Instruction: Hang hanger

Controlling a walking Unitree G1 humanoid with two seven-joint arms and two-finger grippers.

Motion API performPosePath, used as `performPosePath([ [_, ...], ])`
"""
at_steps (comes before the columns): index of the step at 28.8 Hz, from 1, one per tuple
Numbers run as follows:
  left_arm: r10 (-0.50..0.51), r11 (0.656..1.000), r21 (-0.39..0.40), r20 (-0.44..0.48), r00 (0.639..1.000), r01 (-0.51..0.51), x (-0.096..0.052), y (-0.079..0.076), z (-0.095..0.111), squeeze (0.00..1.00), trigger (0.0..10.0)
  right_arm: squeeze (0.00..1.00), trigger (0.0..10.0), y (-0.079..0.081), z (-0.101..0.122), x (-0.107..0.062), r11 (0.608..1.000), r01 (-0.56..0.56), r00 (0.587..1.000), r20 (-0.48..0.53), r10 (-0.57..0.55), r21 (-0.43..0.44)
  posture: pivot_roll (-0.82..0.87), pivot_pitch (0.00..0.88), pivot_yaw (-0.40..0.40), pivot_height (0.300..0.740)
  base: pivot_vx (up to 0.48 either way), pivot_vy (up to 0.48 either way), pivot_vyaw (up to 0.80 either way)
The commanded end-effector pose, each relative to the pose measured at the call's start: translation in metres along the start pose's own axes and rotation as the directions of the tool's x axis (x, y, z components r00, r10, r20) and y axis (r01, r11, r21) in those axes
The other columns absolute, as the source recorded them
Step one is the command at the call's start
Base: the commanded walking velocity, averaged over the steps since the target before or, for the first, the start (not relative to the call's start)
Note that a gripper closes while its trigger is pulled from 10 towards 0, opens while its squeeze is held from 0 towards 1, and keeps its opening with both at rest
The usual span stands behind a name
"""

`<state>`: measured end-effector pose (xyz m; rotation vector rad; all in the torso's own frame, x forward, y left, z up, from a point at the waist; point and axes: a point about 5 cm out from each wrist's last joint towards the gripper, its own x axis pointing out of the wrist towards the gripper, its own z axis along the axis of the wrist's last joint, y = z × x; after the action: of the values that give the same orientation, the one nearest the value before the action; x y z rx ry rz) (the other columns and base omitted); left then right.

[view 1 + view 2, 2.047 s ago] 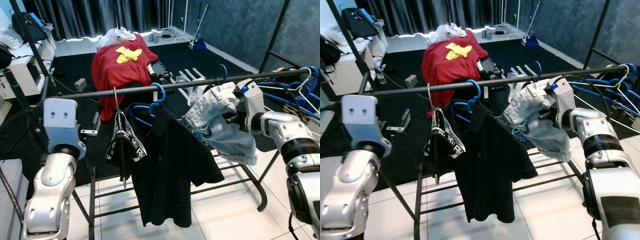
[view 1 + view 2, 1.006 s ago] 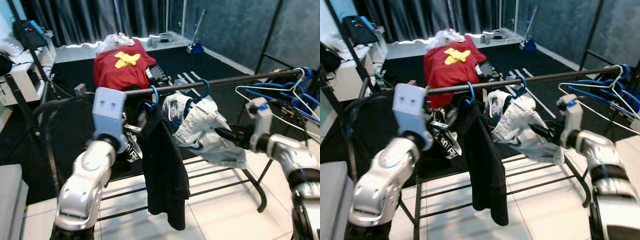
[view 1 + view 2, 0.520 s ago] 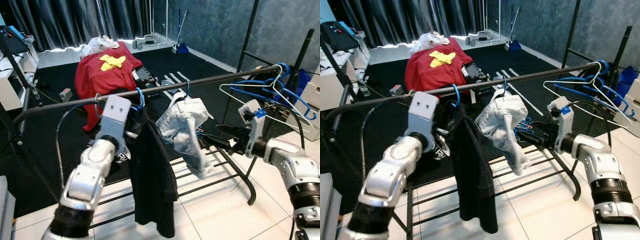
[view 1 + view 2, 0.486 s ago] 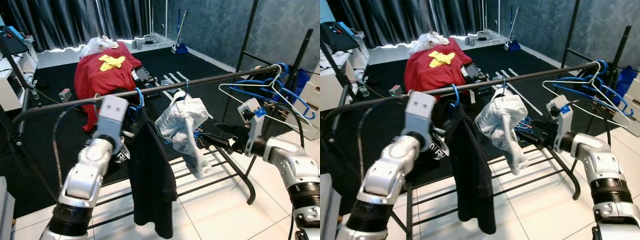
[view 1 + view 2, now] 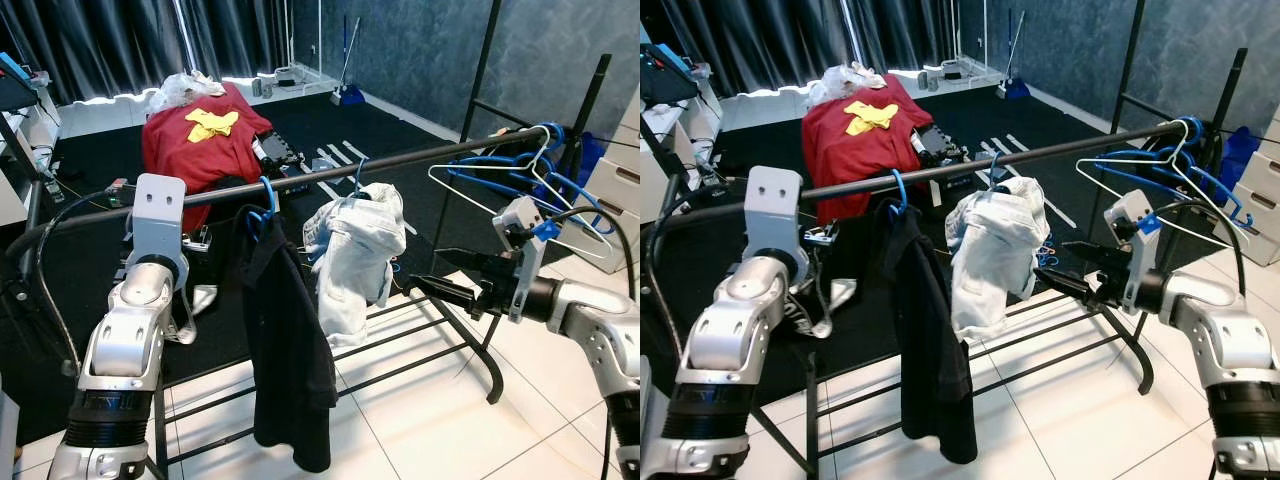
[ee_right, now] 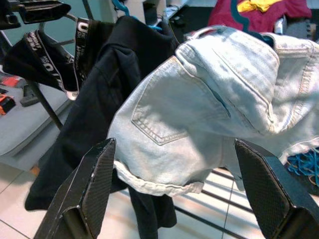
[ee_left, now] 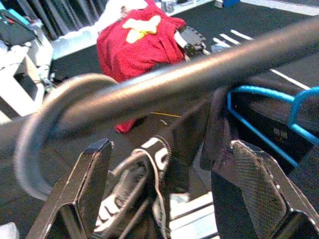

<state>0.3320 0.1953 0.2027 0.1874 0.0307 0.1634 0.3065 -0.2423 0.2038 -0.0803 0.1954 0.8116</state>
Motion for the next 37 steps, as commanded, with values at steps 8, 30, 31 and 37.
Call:
performPosePath([
  [8,-0.108,0.993,0.043,-0.114,0.988,0.113,-0.003,-0.009,-0.028,0.0,10.0,0.0,10.0,0.003,0.0,-0.008,1.0,0.027,1.0,-0.009,-0.027,0.01,-0.26,0.0,0.03,0.74,0.0,0.0,0.0],
  [30,0.08,0.997,0.022,-0.044,0.996,-0.079,-0.017,0.032,-0.027,0.0,10.0,0.0,10.0,0.01,-0.001,-0.005,1.0,0.016,0.999,-0.036,-0.016,0.007,-0.24,0.0,0.025,0.74,0.0,0.0,0.0],
  [31,0.069,0.998,0.016,-0.013,0.998,-0.069,-0.017,0.029,-0.021,0.0,10.0,0.0,10.0,0.01,-0.001,-0.007,1.0,0.019,0.999,-0.038,-0.019,0.007,-0.24,0.0,0.027,0.74,0.0,0.0,0.0],
  [37,0.053,0.998,0.027,-0.024,0.998,-0.053,-0.018,0.027,-0.026,0.0,10.0,0.0,10.0,0.01,-0.002,-0.008,0.999,0.035,0.998,-0.049,-0.035,-0.001,-0.25,0.0,0.029,0.74,0.0,0.0,0.0],
])
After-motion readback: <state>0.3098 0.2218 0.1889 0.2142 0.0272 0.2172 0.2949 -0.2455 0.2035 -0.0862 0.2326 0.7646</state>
